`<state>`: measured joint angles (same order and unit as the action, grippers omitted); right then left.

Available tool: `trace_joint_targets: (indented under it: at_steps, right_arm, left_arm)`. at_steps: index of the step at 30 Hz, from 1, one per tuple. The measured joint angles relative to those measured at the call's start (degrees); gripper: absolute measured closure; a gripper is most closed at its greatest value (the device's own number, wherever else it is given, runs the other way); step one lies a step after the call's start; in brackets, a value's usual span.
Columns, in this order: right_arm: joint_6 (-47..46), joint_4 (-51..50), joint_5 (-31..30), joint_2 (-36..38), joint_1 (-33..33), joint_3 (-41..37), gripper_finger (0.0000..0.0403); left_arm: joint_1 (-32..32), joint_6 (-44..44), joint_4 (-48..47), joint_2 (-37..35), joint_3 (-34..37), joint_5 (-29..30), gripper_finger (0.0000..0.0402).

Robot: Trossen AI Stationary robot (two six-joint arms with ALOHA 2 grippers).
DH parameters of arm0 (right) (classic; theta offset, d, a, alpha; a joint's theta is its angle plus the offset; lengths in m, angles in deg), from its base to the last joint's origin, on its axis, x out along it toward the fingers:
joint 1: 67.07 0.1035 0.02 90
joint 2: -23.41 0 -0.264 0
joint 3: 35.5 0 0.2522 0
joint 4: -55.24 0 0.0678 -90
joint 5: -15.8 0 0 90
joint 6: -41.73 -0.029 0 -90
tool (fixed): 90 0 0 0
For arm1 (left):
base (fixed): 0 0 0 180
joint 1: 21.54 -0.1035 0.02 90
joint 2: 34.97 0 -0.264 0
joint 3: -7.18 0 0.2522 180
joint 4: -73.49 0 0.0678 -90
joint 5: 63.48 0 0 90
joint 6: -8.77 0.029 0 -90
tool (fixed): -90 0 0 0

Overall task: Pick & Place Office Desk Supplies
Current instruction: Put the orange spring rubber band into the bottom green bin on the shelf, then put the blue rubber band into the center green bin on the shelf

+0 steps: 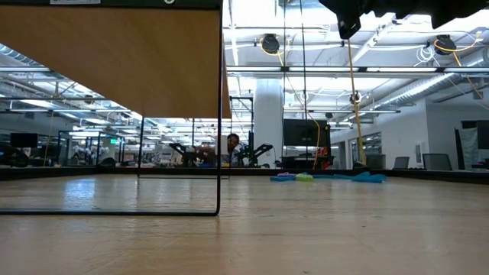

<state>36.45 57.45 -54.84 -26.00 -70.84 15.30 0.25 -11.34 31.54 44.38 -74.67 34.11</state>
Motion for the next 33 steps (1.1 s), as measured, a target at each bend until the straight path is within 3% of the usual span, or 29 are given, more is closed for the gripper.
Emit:
trace_joint_targets:
  at_steps: [7, 12, 17, 22, 27, 33]
  right_arm:
    - [0.0, 0.0, 0.0, 0.0, 0.0, 0.0, 0.0177]
    - [0.0, 0.0, 0.0, 0.0, 0.0, 0.0, 0.0177]
    - [0.0, -0.1, 0.0, 0.0, 0.0, 0.0, 0.0181]
    - [0.0, -0.1, 0.0, 0.0, 0.0, 0.0, 0.0181]
    - [0.0, -1.3, -0.1, 0.0, 0.0, 0.0, 0.0181]
    - [0.1, -7.2, -7.5, 0.0, 0.0, 0.0, 0.0181]
  left_arm:
    - [-0.8, -3.6, -1.7, 0.0, 0.0, 0.7, 0.0267]
    - [-0.8, -2.5, -1.5, 0.0, 0.0, -1.4, 0.0195]
    - [-1.0, -1.0, -1.8, -0.6, 0.0, -2.4, 0.0151]
    - [-1.6, 2.2, -1.8, -4.3, 0.0, -2.8, 0.0129]
    - [-0.9, 8.6, -1.4, -9.2, 0.3, 2.5, 0.0122]
    - [0.8, 11.9, 7.1, -19.0, 10.1, 8.2, 0.0121]
